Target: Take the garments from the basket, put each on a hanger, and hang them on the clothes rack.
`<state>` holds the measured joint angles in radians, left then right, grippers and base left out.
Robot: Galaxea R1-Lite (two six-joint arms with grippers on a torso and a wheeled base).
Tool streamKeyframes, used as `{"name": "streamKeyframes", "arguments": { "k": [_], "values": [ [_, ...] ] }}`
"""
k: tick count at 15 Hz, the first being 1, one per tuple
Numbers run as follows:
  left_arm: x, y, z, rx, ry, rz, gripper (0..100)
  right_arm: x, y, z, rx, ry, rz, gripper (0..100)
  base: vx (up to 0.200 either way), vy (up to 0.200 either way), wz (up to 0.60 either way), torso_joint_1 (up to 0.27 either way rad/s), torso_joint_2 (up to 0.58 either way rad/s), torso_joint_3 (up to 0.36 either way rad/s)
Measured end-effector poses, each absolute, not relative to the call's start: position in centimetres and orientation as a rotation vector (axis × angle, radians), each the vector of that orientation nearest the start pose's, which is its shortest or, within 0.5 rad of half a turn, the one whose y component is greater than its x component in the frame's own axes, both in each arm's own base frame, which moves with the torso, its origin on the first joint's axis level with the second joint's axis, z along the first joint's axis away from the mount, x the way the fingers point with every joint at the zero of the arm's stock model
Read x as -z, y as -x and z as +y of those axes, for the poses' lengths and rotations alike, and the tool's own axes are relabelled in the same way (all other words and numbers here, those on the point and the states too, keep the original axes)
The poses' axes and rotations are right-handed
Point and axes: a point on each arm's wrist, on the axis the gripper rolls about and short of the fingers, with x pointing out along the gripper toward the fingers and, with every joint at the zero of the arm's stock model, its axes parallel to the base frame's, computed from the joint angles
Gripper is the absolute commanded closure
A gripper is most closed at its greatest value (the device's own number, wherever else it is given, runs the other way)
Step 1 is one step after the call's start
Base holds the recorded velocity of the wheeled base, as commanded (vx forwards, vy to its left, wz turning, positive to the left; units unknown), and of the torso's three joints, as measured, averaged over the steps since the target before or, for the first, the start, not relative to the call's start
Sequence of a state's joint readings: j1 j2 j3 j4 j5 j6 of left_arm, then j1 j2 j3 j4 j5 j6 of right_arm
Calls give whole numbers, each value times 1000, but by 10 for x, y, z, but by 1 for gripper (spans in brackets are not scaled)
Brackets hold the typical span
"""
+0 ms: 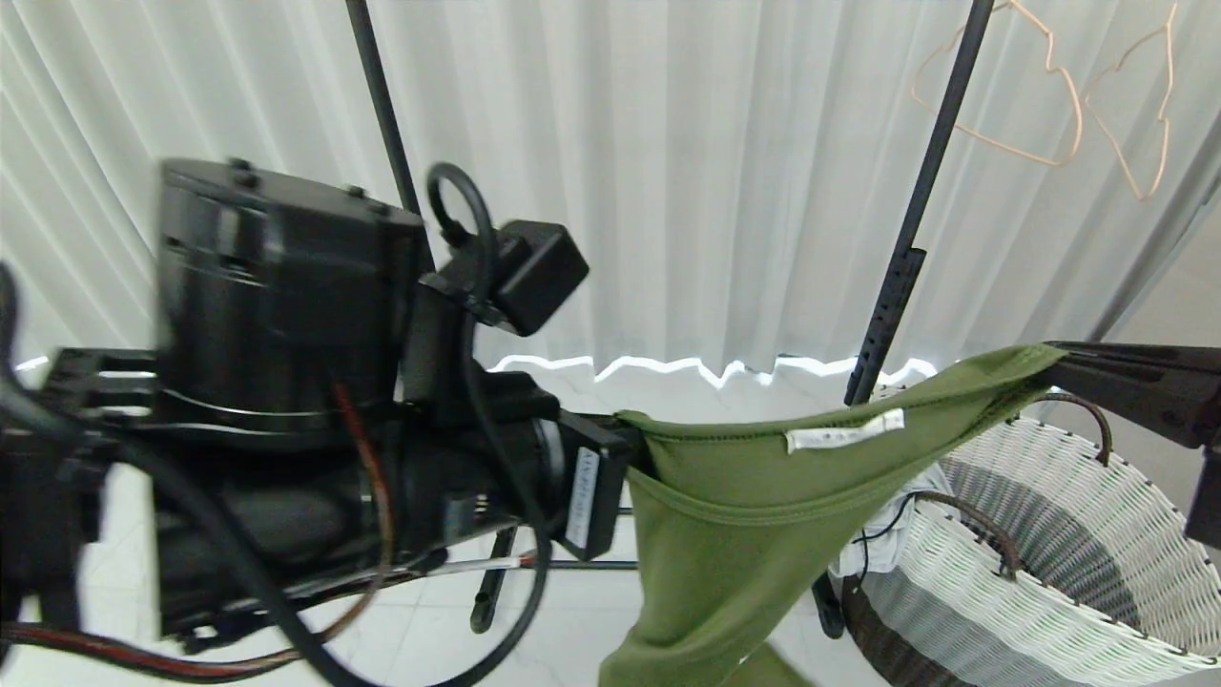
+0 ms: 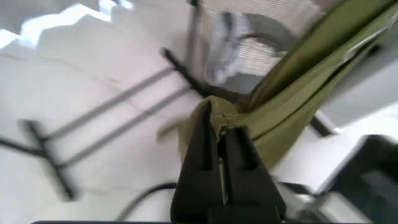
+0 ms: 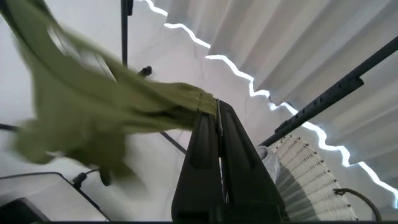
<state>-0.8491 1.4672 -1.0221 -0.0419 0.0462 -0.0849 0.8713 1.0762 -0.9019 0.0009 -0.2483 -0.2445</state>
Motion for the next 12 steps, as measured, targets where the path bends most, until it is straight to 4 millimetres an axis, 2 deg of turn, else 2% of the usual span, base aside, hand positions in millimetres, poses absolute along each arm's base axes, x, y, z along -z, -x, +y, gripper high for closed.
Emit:
{"name": "streamKeyframes", "arguments": {
  "k": [2,5,8,9,12],
  "values": [
    [-271,-157,-166,668,-160,320,100,-292,-98,108,-639,356,48,100,0,0,0,0,0,0],
    [-309,-148,-149,534,-166,166,100,-307,-105,116,-621,353,-33,100,0,0,0,0,0,0],
    [-358,-140,-139,488,-208,-23,100,-345,-112,123,-563,315,-139,100,0,0,0,0,0,0],
    [-369,-136,-136,481,-238,-71,100,-361,-113,124,-544,303,-182,100,0,0,0,0,0,0],
    [-381,-119,-139,522,-266,-131,100,-384,-114,125,-517,347,-198,100,0,0,0,0,0,0]
  ]
}}
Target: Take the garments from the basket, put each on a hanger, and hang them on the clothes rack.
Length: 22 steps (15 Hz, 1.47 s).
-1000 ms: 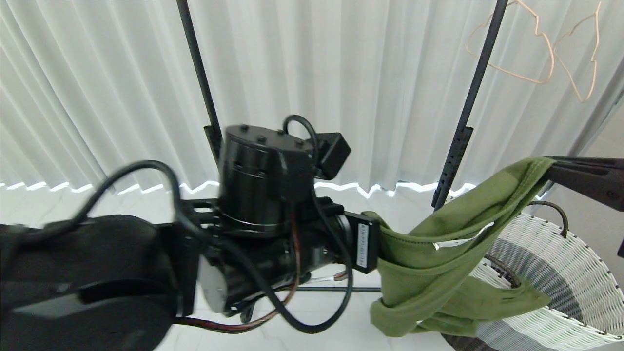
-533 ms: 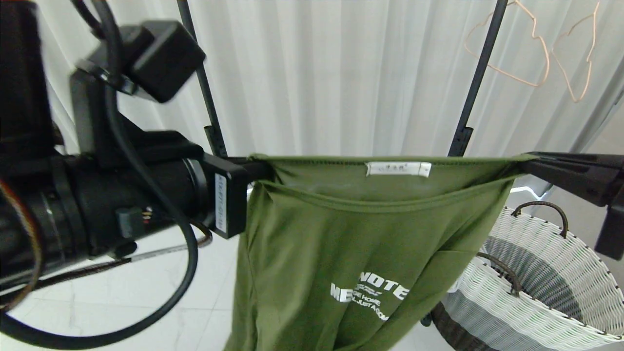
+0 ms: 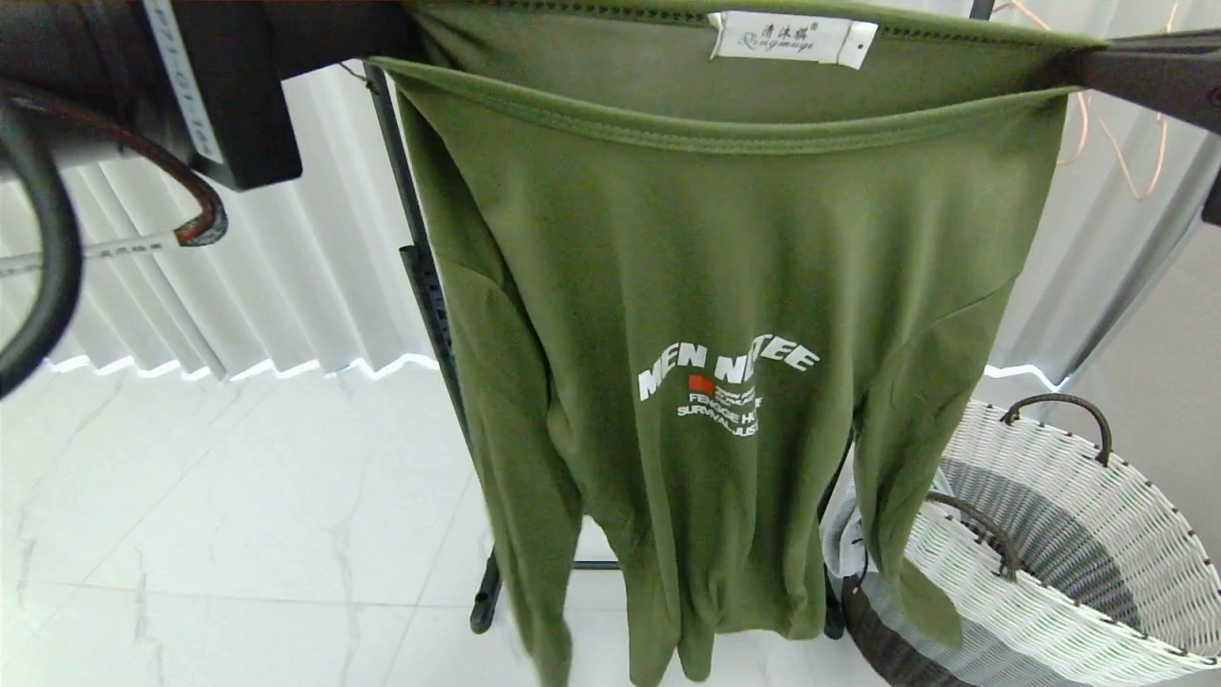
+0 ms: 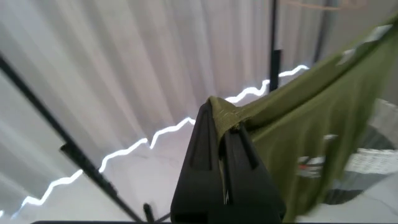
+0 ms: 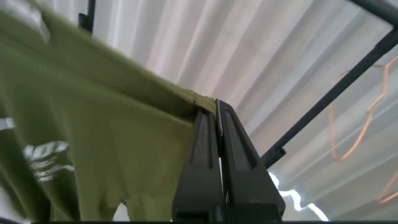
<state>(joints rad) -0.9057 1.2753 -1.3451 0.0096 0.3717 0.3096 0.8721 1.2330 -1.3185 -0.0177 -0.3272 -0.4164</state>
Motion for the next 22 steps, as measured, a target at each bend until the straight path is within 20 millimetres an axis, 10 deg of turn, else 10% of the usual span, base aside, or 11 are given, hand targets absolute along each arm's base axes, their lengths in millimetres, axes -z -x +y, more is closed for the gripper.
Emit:
{"name": "streamKeyframes", "arguments": {
  "k": [4,10,22],
  "values": [
    [-384,-92,-152,558,-248,-150,100,-387,-109,118,-507,399,-165,100,0,0,0,0,0,0],
    [-404,-110,-182,526,-170,-231,100,-400,-61,82,-664,488,-70,100,0,0,0,0,0,0],
    [-395,-122,-182,490,-226,-135,100,-390,-48,109,-878,554,-44,100,0,0,0,0,0,0]
  ]
}}
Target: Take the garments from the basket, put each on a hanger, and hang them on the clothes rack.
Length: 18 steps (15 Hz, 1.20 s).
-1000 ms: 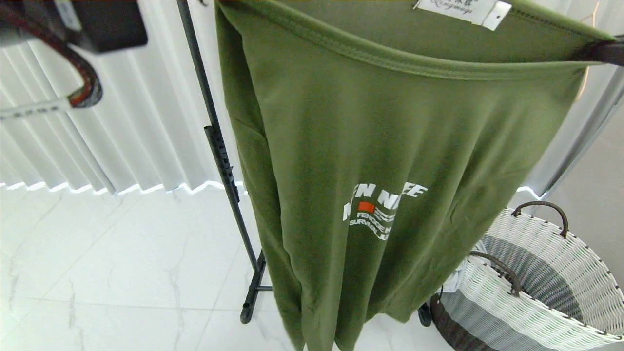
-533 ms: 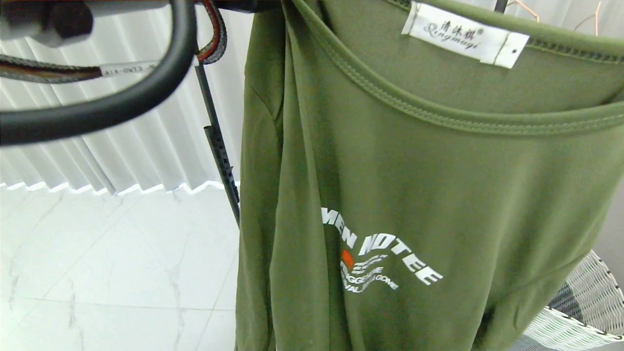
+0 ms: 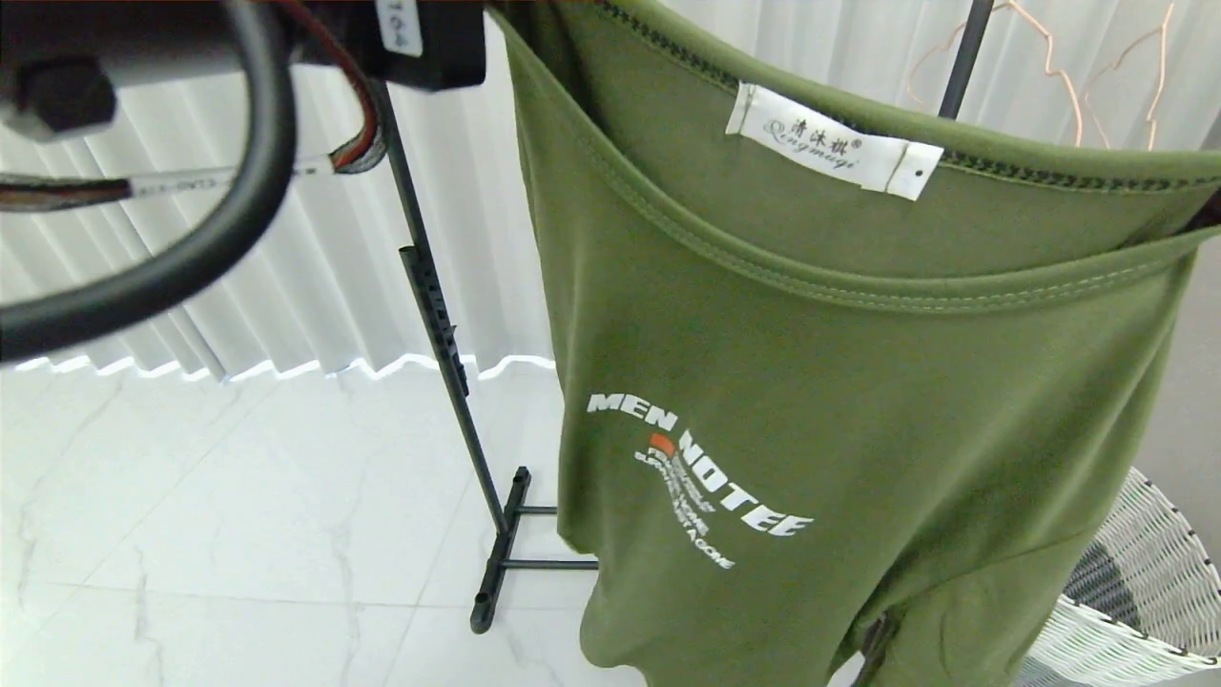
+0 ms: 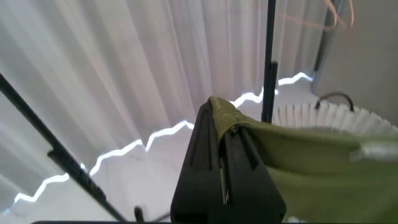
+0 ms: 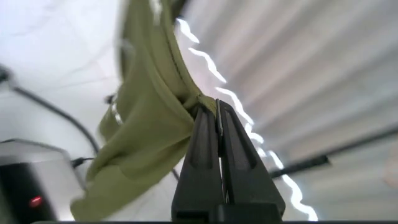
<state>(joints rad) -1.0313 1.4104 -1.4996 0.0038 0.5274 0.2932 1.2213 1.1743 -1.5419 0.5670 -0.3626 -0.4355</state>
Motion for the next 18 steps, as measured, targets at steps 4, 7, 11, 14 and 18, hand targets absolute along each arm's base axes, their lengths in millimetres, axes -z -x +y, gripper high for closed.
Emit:
{"name": "streamKeyframes", "arguments": {
  "k": [4,7,11,14,18],
  "values": [
    [-388,-92,-143,547,-229,33,100,-405,-70,117,-654,453,-112,100,0,0,0,0,0,0],
    [-389,-58,-110,654,-220,59,100,-417,-91,145,-576,343,-215,100,0,0,0,0,0,0],
    [-392,-35,-93,800,-191,14,100,-417,-114,184,-565,320,-240,100,0,0,0,0,0,0],
    [-386,-23,-93,916,-209,10,100,-414,-120,199,-574,331,-230,100,0,0,0,0,0,0],
    [-384,-22,-93,924,-216,9,100,-414,-121,201,-569,335,-225,100,0,0,0,0,0,0]
  ]
}}
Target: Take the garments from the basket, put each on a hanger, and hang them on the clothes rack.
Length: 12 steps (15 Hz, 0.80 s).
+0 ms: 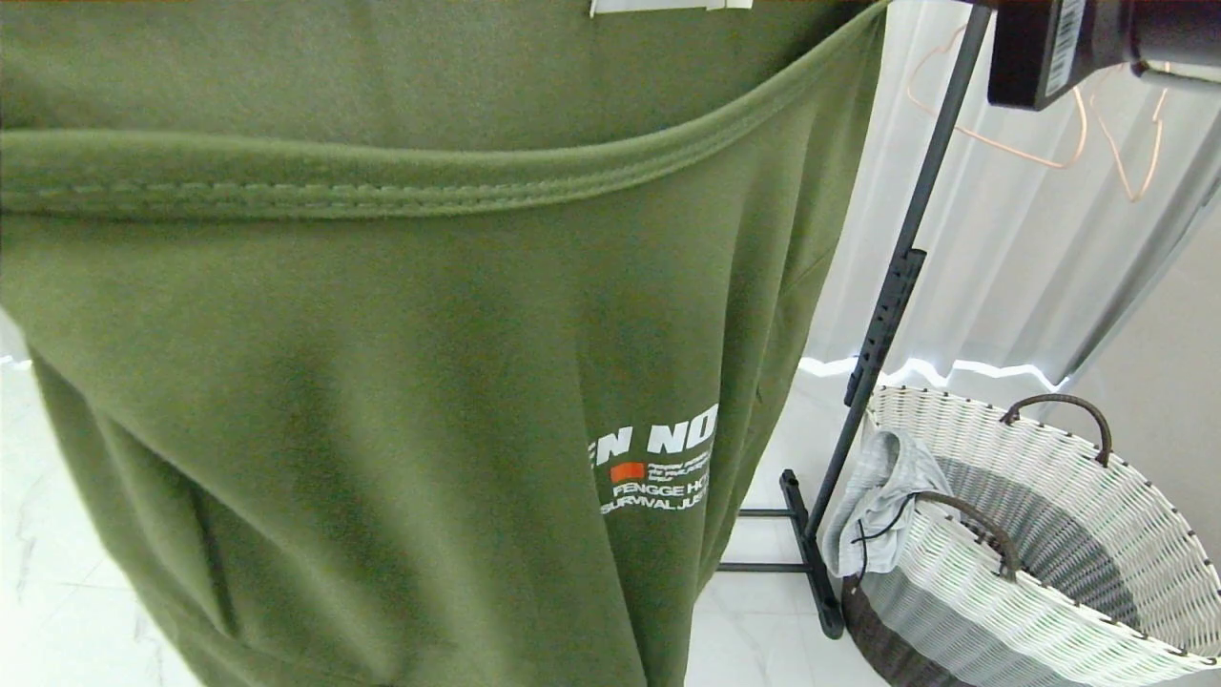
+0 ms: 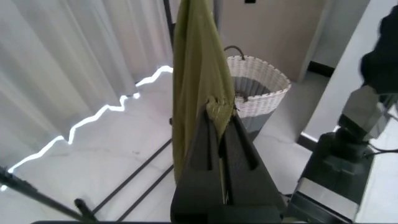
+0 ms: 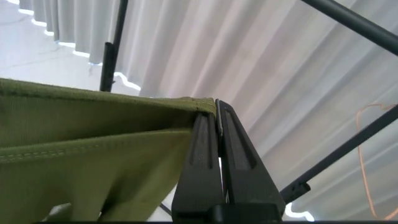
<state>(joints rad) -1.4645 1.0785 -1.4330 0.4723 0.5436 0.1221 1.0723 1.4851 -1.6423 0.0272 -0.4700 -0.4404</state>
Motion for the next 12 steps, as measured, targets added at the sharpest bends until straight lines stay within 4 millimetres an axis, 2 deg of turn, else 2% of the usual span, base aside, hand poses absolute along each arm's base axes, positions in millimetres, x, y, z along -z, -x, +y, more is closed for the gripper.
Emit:
{"name": "streamKeyframes", "arguments": {
  "k": [3,6,9,12],
  "values": [
    [-382,-25,-93,851,-259,1,100,-417,-119,193,-533,324,-226,100,0,0,0,0,0,0],
    [-383,-39,-99,712,-256,16,100,-420,-116,170,-491,352,-193,100,0,0,0,0,0,0],
    [-380,-55,-120,620,-229,7,100,-416,-107,145,-474,379,-144,100,0,0,0,0,0,0],
    [-372,-71,-141,518,-219,9,100,-398,-95,139,-519,403,-106,100,0,0,0,0,0,0]
  ]
}}
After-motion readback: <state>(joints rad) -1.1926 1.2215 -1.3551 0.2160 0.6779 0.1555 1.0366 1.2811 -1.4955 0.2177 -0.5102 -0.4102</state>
